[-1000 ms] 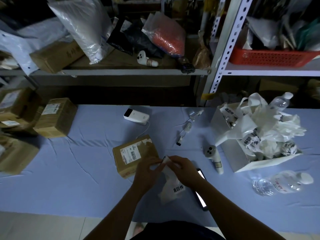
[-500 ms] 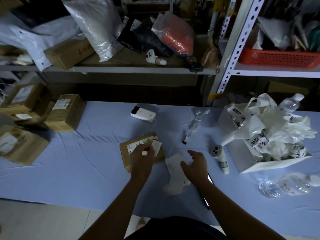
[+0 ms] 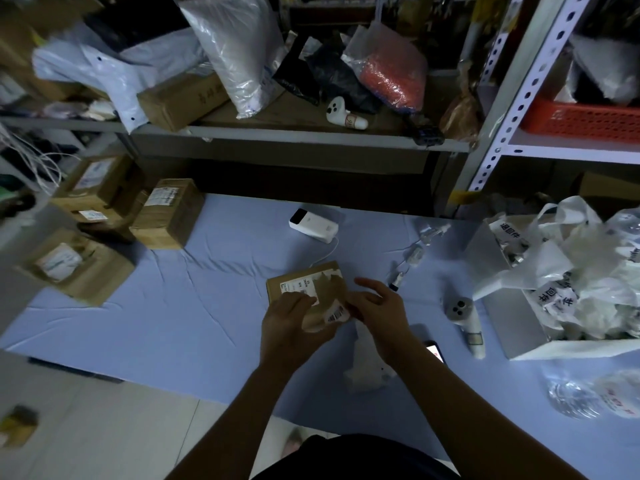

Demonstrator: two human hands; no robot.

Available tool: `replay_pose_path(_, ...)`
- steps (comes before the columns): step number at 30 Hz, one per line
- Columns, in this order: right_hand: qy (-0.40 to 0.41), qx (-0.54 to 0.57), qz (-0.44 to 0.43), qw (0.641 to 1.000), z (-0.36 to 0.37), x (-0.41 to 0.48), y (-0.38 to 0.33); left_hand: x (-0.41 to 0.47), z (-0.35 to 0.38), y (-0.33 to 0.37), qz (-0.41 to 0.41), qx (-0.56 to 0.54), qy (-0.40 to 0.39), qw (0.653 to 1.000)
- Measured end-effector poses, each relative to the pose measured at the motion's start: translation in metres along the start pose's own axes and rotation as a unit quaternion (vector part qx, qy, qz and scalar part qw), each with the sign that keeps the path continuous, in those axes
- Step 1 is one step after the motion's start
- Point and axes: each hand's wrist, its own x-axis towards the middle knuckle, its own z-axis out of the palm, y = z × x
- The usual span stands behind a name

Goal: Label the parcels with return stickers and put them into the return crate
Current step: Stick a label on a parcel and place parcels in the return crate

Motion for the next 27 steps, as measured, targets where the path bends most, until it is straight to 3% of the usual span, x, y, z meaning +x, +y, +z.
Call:
replay_pose_path(3,0.003,-0.018,0.003,1.000,-0.001,0.005,0.002,-0.007,-0.005,-0.003,-0.003,0.004,0.005,1.000)
replay_pose_path(7,0.045,-0.125,0.029,0.991,-0.006,0.012,0.011,-0.006,-0.004,-0.005,0.027,0.045,0.025,0.998)
replay_pose_path(10,0.004,-0.097,0.105,0.990,-0.005,0.014,0.010,0.000,-0.002,-0.004,0.072,0.052,0.048,0.995)
replay_pose_path(15,-0.015,-0.072,0.061,0.995,-0.010,0.022,0.011,0.006,0.003,-0.001,0.089,0.043,0.033,0.995)
replay_pose_path(17,-0.018,-0.066,0.039,0.997,-0.013,0.026,0.012,0.004,0.002,-0.004,0.010,0.018,-0.035,0.999)
replay_pose_path(19,-0.012,-0.058,0.021,0.998,-0.016,0.028,0.009,0.003,-0.002,0.003,-0.176,-0.090,-0.110,0.974)
replay_pose_path(22,-0.031,-0.041,0.030,0.998,-0.018,0.031,0.008,0.016,-0.004,0.016,-0.420,-0.299,-0.113,0.849)
replay_pose_path(24,-0.042,-0.041,0.041,0.997,-0.017,0.032,0.009,0.026,-0.003,0.017,-0.482,-0.362,-0.103,0.791)
replay_pose_path(27,-0.041,-0.054,0.050,0.996,-0.014,0.036,0.015,0.035,0.003,0.011,-0.503,-0.370,-0.119,0.772)
